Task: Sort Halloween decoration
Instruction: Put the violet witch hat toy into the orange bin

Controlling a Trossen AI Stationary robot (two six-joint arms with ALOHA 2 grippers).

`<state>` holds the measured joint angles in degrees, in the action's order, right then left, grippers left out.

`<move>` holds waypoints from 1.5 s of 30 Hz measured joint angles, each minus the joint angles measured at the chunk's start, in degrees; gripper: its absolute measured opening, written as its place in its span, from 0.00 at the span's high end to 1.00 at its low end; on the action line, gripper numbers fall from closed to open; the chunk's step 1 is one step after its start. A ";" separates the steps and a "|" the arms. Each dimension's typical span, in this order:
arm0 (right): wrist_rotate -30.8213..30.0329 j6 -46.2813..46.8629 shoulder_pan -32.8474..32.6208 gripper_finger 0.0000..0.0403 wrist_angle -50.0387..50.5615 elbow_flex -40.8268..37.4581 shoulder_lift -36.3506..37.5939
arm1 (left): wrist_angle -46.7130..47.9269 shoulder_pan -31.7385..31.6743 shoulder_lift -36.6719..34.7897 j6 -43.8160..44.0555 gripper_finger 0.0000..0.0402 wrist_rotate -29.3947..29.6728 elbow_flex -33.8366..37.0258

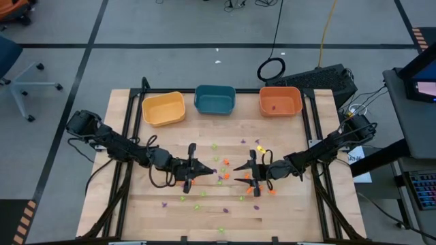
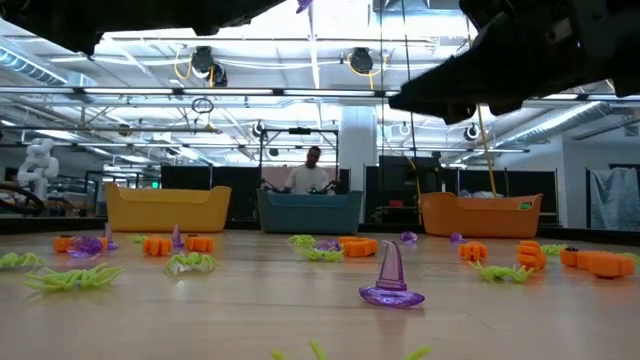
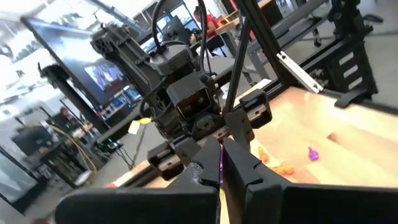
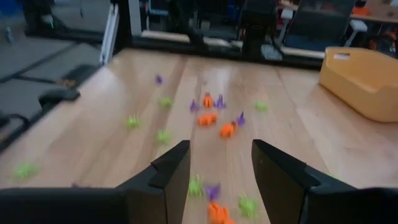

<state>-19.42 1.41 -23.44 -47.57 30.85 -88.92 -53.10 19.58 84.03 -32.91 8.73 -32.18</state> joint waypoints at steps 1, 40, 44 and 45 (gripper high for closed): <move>0.00 0.02 0.00 0.60 -1.29 0.00 0.00 | -0.02 -0.01 0.00 1.34 1.00 0.02 0.00; -2.80 -4.70 3.50 0.60 -6.57 17.31 -12.04 | 2.28 -0.75 0.00 18.51 1.00 4.92 0.00; -2.76 -4.69 3.50 0.60 -6.89 17.31 -12.04 | 3.23 -1.21 0.00 18.65 1.00 4.90 0.00; -2.93 -4.70 3.51 0.60 -6.95 17.31 -12.04 | 3.23 -1.26 0.01 18.65 1.00 4.90 0.00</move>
<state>-22.35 -3.29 -19.93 -54.52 48.16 -100.97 -49.87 18.33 84.04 -14.26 13.63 -32.18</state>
